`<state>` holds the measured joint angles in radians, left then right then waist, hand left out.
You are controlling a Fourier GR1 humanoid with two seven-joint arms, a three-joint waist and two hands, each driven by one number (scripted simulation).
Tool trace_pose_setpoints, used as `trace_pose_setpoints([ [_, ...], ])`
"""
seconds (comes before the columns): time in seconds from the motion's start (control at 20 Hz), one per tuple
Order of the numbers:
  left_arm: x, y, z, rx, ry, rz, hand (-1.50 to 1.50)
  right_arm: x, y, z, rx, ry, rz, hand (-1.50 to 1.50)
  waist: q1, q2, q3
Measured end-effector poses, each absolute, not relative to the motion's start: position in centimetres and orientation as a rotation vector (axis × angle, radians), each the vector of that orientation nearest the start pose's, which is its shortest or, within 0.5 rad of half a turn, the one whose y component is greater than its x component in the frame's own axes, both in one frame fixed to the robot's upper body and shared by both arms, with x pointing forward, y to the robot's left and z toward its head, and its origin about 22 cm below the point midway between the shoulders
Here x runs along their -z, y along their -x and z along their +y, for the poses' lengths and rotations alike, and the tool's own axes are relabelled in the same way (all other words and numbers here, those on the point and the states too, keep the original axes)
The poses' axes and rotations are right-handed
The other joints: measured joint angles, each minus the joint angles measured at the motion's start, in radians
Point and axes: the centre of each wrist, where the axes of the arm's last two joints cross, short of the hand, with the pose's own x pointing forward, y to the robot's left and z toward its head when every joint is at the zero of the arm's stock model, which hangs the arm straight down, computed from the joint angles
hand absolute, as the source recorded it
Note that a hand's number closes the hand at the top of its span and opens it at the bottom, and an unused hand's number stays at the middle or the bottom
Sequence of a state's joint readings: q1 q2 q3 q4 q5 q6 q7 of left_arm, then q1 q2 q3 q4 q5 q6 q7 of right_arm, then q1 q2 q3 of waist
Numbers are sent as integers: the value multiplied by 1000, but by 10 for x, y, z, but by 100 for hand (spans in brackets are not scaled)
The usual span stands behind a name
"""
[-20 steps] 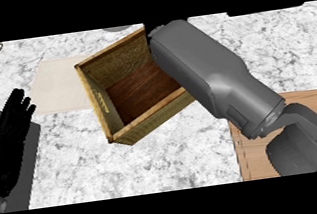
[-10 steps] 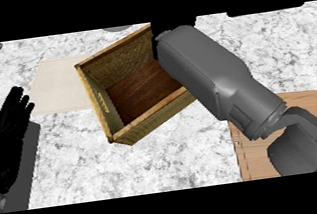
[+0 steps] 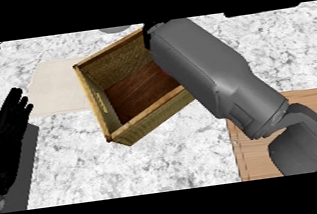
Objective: Pick the tomato from the cutting board and place it in the basket
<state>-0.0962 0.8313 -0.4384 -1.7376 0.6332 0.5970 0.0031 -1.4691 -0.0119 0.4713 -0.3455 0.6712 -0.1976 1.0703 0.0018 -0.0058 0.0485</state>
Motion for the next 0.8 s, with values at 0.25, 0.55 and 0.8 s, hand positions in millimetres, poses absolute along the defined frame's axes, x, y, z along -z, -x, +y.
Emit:
trace_pose_setpoints([
  [0.25,-82,-234,292,42,-270,-1532,0,-218,-438,1,-539,1257,-1127,-150,-13,-3,-3],
  [0.55,-82,-229,298,17,-290,-1511,0,-241,-441,-12,-316,1194,-1237,-150,-41,-14,-10],
  [0.8,-78,-222,305,-5,-322,-1484,0,-243,-442,-24,-178,1117,-1295,-150,-77,-29,-11],
])
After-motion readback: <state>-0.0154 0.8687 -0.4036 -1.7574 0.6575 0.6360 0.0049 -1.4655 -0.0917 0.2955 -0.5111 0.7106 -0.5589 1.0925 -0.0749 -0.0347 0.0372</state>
